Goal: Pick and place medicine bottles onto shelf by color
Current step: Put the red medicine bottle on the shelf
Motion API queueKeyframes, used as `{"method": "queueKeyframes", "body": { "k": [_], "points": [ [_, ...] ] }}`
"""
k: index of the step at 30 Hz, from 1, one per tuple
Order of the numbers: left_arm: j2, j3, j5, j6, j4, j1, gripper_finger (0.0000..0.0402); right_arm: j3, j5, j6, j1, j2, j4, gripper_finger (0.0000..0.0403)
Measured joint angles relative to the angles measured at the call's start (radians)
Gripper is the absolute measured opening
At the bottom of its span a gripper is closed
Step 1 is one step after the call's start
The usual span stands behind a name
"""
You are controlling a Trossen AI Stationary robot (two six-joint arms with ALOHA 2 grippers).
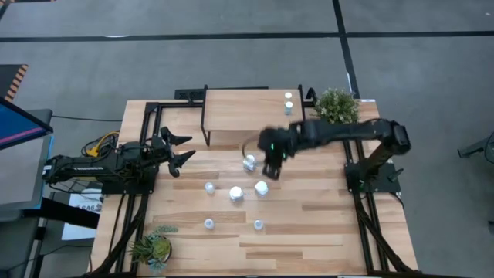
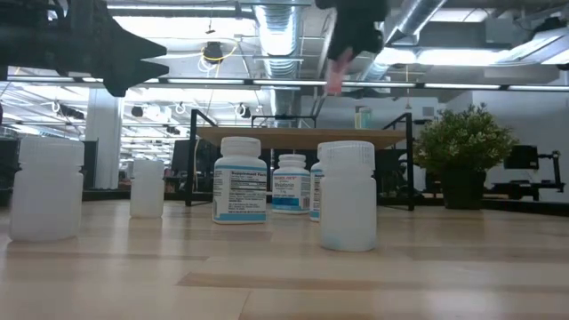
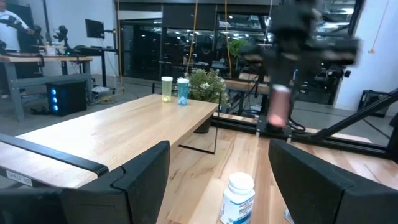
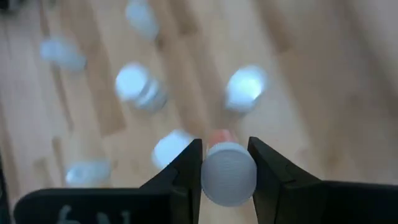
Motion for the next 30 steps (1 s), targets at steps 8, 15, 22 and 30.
{"method": "queueKeyframes", "body": {
  "k": [8, 15, 22, 30],
  "points": [
    [0.000, 0.000, 0.000, 0.001, 0.000, 0.000, 0.0261, 0.096, 0.000, -0.152, -0.230, 0.007, -0.002, 0.0106],
    [0.000, 0.000, -0.002, 0.010, 0.000, 0.000, 0.0261, 0.106, 0.000, -0.279, -0.389, 0.010, -0.022, 0.0105],
    [0.000, 0.000, -0.003, 0.010, 0.000, 0.000, 0.0261, 0.106, -0.063, -0.360, -0.531, 0.010, -0.068, 0.0104],
    [0.000, 0.000, -0.004, 0.011, 0.000, 0.000, 0.0261, 0.106, -0.100, -0.426, -0.552, 0.010, -0.060, 0.0104]
  ]
}}
